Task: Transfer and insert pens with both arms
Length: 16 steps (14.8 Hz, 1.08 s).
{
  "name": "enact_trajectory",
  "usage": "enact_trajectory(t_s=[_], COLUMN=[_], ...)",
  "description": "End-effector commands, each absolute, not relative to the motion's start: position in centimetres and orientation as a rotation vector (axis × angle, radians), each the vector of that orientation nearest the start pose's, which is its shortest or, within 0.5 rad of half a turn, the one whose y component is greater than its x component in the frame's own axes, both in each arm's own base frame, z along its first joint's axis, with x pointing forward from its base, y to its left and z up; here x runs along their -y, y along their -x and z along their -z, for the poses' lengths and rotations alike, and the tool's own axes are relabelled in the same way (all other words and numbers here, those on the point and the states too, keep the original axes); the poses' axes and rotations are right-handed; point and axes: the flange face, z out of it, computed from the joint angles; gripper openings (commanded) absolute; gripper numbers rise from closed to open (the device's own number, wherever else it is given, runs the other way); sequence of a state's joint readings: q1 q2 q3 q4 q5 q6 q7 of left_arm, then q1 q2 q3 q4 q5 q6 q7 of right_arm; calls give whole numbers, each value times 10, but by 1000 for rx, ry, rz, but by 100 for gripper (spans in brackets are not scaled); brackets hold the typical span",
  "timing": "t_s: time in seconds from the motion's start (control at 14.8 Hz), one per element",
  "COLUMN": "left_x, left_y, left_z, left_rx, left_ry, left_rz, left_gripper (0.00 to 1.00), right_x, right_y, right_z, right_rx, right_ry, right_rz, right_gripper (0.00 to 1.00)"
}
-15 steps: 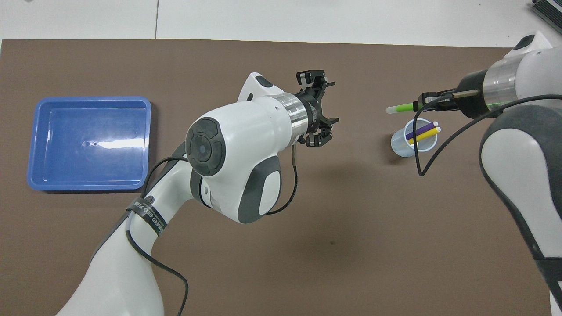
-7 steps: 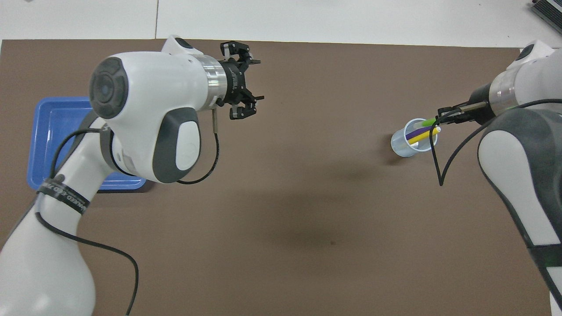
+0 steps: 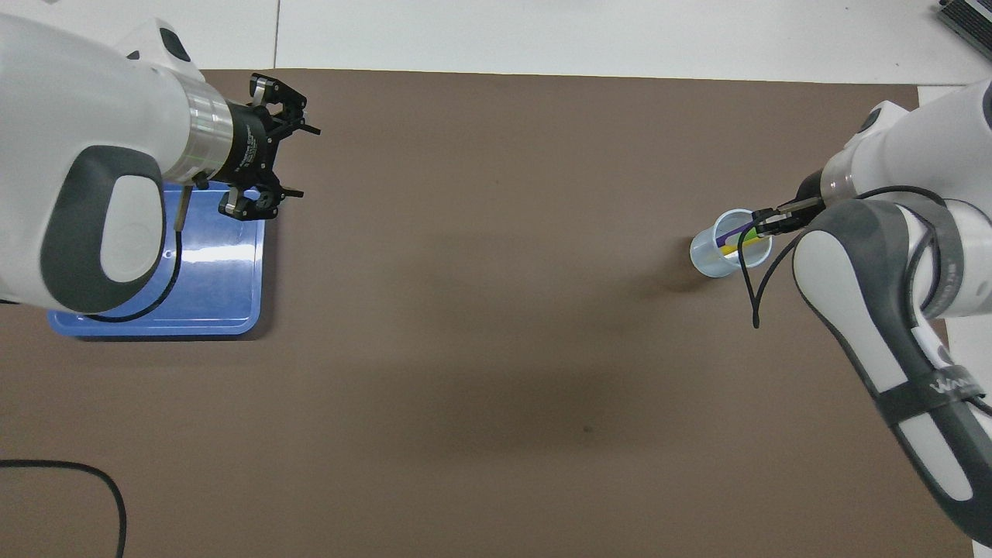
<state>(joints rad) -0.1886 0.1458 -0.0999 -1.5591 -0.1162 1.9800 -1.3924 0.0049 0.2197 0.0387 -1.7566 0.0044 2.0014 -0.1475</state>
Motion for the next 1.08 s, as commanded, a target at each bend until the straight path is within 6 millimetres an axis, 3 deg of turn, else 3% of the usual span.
enact_trajectory(t_s=[0.0,0.2,0.4,0.54,0.61,0.67,0.88,1.01], left_x=[148,109,90,85,82,80,80,75], left_y=[-596,-592,-580,-572,-569,-566,-565,-565], left_z=[-590,-590,-588,-586,-585,-589,-598,-612], left_rx=[1669,1316,1104,926,892,872,706,666], left_ry=[2905,2995,2968,2921,2917,2918,2965,2975], left_rz=[175,126,57,59,24,15,20,4], left_gripper=[77,74,75,82,100,100,100,100], right_x=[-21,-15,6,25,26,26,24,9], right_y=[-624,-622,-609,-598,-592,-586,-577,-577], right_z=[-431,-451,-502,-542,-558,-571,-577,-575], right_rx=[318,298,271,228,221,210,205,206], right_ry=[3132,3135,3175,3199,3199,3193,3181,3179], right_rz=[70,17,2,7,2,-9,-39,-37], right_gripper=[100,100,100,100,100,100,100,100])
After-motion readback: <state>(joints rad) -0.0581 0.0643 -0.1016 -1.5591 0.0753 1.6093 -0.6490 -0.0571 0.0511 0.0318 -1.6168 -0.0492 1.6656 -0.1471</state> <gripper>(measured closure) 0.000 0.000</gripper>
